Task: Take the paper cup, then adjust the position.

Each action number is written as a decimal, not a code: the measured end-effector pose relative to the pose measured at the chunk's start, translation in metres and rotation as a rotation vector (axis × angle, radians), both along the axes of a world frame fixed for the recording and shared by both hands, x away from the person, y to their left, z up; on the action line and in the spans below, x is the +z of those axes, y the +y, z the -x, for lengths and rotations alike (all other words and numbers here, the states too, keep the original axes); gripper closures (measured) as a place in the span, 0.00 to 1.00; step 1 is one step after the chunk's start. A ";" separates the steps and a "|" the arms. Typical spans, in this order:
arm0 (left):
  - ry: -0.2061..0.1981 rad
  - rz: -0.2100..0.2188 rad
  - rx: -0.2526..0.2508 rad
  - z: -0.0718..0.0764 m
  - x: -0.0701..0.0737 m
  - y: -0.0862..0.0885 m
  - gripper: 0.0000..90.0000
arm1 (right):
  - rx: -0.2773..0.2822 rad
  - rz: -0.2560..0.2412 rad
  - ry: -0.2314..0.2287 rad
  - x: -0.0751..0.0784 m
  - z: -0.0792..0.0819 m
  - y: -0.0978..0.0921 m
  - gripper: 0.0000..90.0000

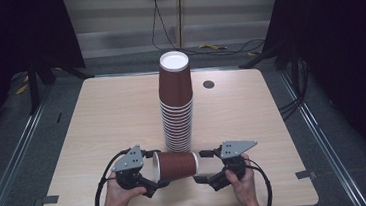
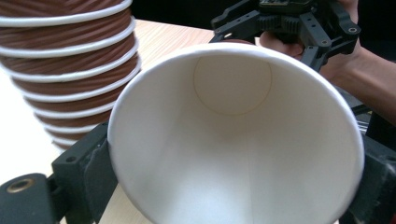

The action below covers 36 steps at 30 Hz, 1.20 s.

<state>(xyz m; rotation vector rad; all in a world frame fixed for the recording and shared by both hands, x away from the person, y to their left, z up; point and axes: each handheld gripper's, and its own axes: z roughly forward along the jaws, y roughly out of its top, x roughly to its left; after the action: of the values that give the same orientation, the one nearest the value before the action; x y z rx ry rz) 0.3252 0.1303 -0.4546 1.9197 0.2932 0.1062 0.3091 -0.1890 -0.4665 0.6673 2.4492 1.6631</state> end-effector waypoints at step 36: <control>0.092 -0.085 0.174 -0.021 0.013 0.067 0.09 | -0.697 -0.057 -0.257 -0.028 0.020 -0.027 0.15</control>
<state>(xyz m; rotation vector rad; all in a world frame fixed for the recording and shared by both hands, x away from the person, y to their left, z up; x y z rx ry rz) 0.3458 0.1975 -0.4417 1.9836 0.5253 0.1477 0.2894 -0.2161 -0.4941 1.0767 1.7095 1.4158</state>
